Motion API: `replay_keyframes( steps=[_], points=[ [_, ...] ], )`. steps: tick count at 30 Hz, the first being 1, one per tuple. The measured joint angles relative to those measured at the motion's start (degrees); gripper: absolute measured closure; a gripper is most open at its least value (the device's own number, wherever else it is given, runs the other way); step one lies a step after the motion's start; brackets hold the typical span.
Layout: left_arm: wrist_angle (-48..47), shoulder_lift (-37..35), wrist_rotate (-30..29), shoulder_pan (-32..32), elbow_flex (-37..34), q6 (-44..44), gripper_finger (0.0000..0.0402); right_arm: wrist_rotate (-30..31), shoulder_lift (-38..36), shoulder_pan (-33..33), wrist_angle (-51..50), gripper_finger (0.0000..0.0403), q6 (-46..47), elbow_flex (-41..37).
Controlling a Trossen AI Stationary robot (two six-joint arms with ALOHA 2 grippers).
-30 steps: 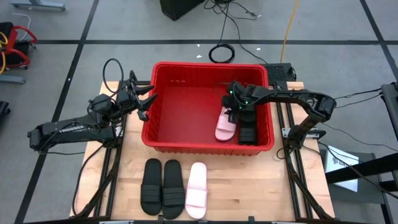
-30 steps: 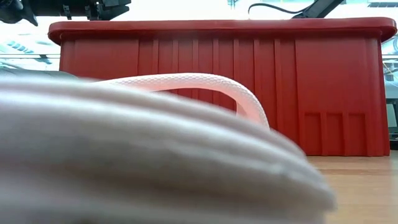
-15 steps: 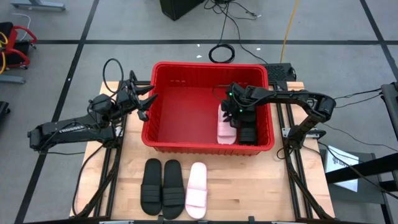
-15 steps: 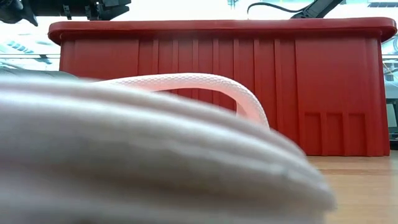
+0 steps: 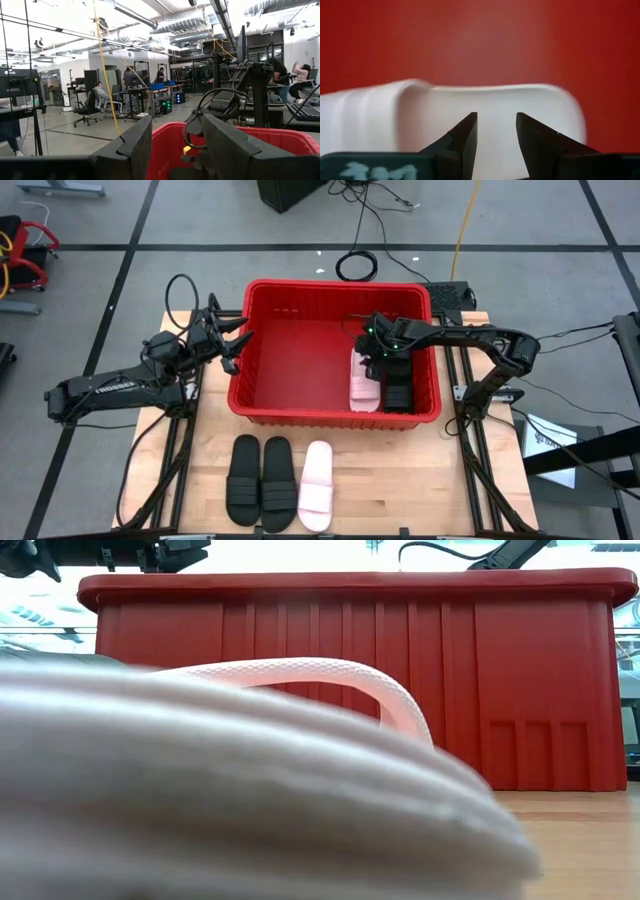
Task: Pick and place slides into bin
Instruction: Put the white slide into the red bin
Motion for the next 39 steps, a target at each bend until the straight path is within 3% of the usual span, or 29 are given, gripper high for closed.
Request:
replay_keyframes(
  steps=[3, 10, 26, 39],
  points=[
    [0.0, 0.0, 0.0, 0.0, 0.0, 0.0, 0.0218, 2.9, 0.0, 0.0, 3.5, 0.0277, 0.9, 0.0],
    [0.0, 0.0, 0.0, 0.0, 0.0, 0.0, 0.0218, 2.8, -1.5, -0.5, 11.0, 0.0277, 1.5, 0.0],
    [0.0, 0.6, -1.4, 0.0, 0.0, 0.4, 0.0218, 4.0, -12.2, -0.4, 28.6, 0.0277, 8.9, 0.1],
    [2.7, 0.5, 8.3, -1.6, 0.0, 0.3, 0.0217, 0.8, -17.6, 6.5, 31.6, 0.0277, 13.3, 0.0]
  ],
)
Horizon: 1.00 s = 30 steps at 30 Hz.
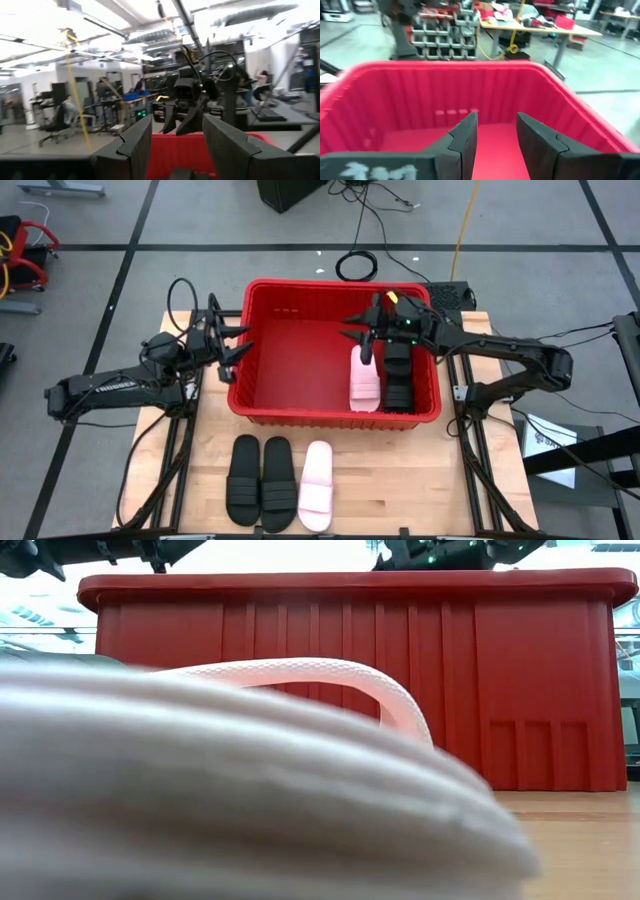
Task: Pick and place slides into bin
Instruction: Put the white slide into the red bin
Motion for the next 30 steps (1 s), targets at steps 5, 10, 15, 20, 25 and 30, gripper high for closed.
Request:
replay_keyframes(
  steps=[5, 10, 15, 20, 25, 30],
  points=[
    [0.5, 0.0, 4.6, -1.6, 0.0, 0.9, 0.0217, 0.0, -1.5, 4.6, -0.1, 0.0277, 0.0, 0.0],
    [0.5, 0.0, 5.9, -4.0, 0.0, 0.7, 0.0218, 0.1, -2.4, 9.7, 0.1, 0.0277, 0.0, 0.0],
    [0.0, 0.0, 5.9, -7.5, 0.0, 0.8, 0.0217, 0.1, -2.4, 15.4, 0.1, 0.0277, 0.5, 0.0],
    [-2.2, 0.0, 5.9, -12.7, 0.0, 1.4, 0.0217, 0.2, -2.4, 21.4, 0.2, 0.0277, 1.9, 0.0],
    [-2.8, 0.0, 3.8, -18.7, 0.0, 4.1, 0.0217, 0.3, -1.4, 27.5, 2.2, 0.0277, 2.2, 0.0],
    [-2.6, 0.0, -1.0, -24.1, 0.0, 5.8, 0.0217, 0.6, 1.2, 33.1, 3.6, 0.0277, 3.0, 0.0]
  ],
)
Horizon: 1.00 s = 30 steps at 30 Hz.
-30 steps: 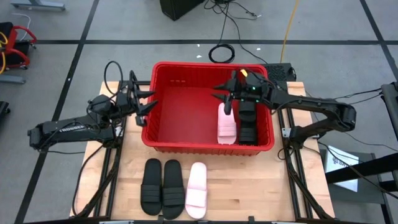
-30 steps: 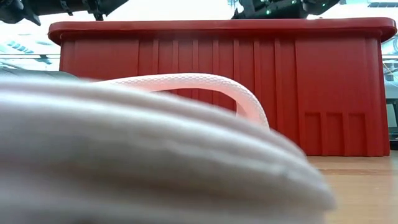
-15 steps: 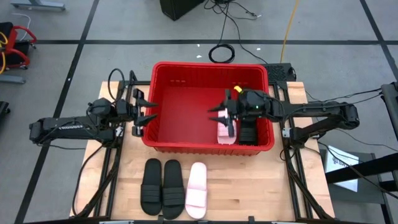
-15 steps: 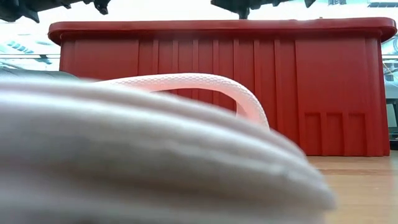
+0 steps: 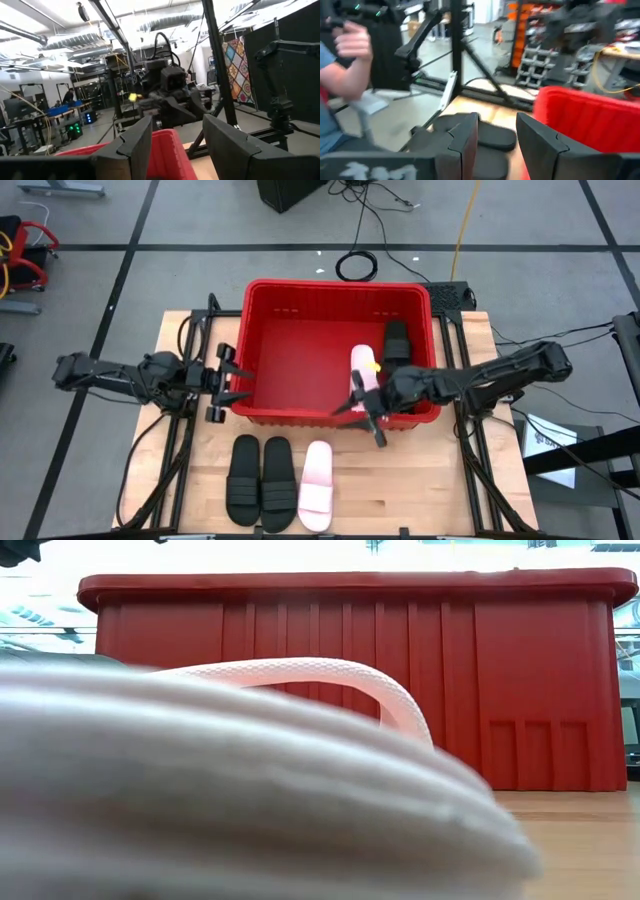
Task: Pick and place slides into bin
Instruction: Put the white slide into the red bin
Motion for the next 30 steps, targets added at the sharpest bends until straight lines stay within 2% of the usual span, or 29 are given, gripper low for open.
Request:
replay_keyframes(
  steps=[7, 12, 16, 20, 27, 30],
  points=[
    [-0.4, 0.1, -3.2, -7.0, 0.0, -1.5, 0.0218, 8.8, 5.1, 6.9, 2.9, 0.0277, 0.0, 0.0],
    [-1.9, 0.1, -3.2, -12.2, 0.0, -3.6, 0.0217, 8.7, 7.9, 9.1, 11.6, 0.0277, 2.4, 0.0],
    [-3.5, 0.1, -3.1, -16.2, 0.0, -8.7, 0.0217, 8.9, 9.2, 11.6, 10.1, 0.0277, 6.2, 0.0],
    [-3.0, 0.1, -3.7, -19.9, 0.0, -9.3, 0.0217, 11.0, 10.5, 14.7, 9.9, 0.0277, 7.2, 0.0],
    [-1.6, 2.1, -10.3, -24.1, 0.0, -8.4, 0.0217, 21.5, 10.7, 18.5, 8.0, 0.0277, 7.6, 0.0],
    [0.9, 2.9, -12.1, -24.5, 0.0, -7.1, 0.0217, 22.1, 10.7, 18.7, 5.7, 0.0277, 10.6, 0.0]
  ],
)
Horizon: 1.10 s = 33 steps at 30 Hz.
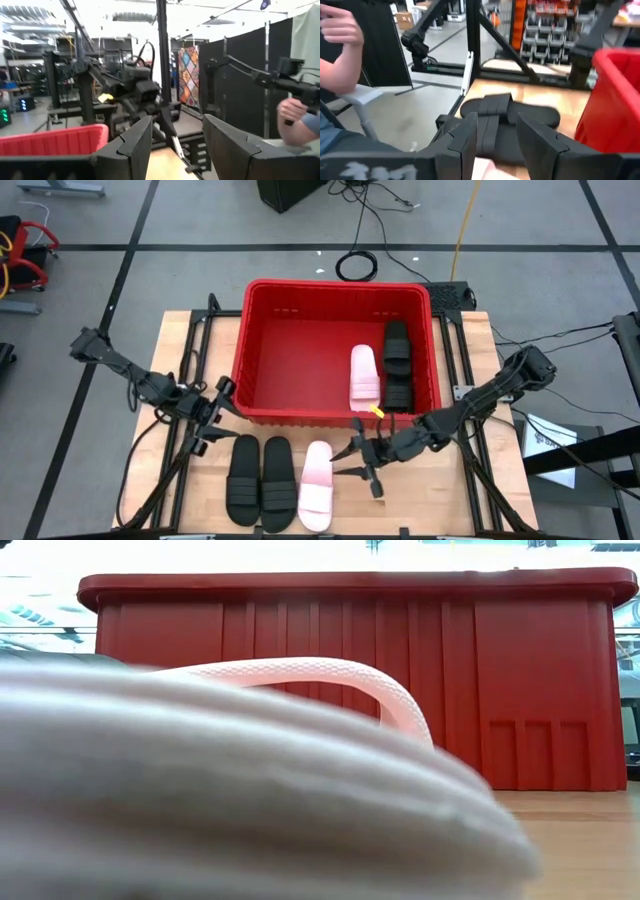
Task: Pick and place slides into bin
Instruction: Put the white slide into the red bin
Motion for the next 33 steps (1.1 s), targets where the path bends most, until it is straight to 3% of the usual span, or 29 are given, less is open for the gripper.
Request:
replay_keyframes(
  steps=[9, 18, 24, 28, 33],
  points=[
    [3.8, 1.0, -0.1, 0.0, 0.0, 1.0, 0.0217, -2.1, 3.7, -0.6, -3.0, 0.0277, 5.3, 1.4],
    [5.2, 1.0, -0.1, 0.0, 0.0, 1.6, 0.0217, -5.2, 16.0, -1.1, -22.9, 0.0277, 8.2, 18.2],
    [5.0, 1.0, -0.1, 0.0, 0.0, 1.5, 0.0217, -14.7, 19.4, -1.2, -24.3, 0.0277, 11.3, 21.3],
    [5.0, 1.0, -0.1, 0.0, 0.0, 2.0, 0.0217, -15.5, 20.9, -1.6, -25.0, 0.0277, 12.9, 21.4],
    [5.1, 1.0, -0.1, 0.0, 0.0, 2.0, 0.0218, -22.4, 25.0, -3.6, -24.7, 0.0277, 15.5, 21.4]
  ],
)
